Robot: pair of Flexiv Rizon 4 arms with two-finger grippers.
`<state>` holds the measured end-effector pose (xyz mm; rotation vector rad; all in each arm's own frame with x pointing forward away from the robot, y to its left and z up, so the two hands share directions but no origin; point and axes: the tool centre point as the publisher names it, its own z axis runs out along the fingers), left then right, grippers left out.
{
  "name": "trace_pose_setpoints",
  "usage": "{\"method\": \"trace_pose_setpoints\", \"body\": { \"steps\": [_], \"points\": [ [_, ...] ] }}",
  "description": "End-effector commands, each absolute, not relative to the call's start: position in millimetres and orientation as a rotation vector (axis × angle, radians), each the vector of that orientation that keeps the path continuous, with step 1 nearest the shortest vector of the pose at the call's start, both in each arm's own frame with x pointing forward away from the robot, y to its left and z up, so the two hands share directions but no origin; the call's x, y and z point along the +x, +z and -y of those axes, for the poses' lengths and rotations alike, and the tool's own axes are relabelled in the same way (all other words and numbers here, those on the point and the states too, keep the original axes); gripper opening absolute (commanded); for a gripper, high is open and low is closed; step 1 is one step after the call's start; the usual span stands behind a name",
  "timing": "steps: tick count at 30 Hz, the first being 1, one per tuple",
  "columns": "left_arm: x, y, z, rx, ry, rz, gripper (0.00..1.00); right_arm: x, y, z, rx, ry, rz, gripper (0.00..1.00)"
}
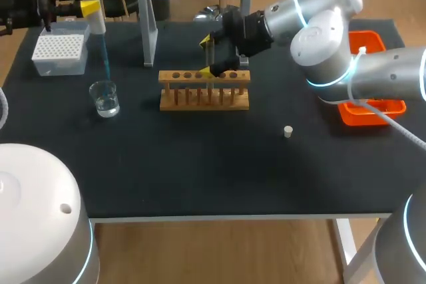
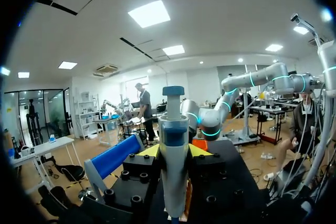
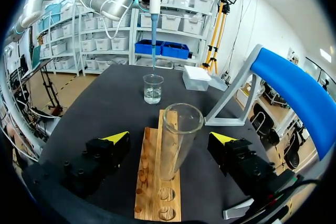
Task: Invert the test tube, pick up the pipette, mount the tip to pipette, aspirate from beaker and dispense into the tube, eject the tip, return the pipette, and cap with the stopper.
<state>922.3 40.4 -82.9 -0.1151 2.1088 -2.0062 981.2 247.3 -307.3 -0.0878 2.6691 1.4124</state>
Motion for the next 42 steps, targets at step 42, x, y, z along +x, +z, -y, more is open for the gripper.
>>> {"method": "trace_pose_setpoints", "body": {
  "steps": [42],
  "points": [
    [949, -11, 108, 0.074, -2.201, -2.251, 0.0, 982, -307, -247, -0.09, 1.41, -2.674, 1.0]
  ]
}}
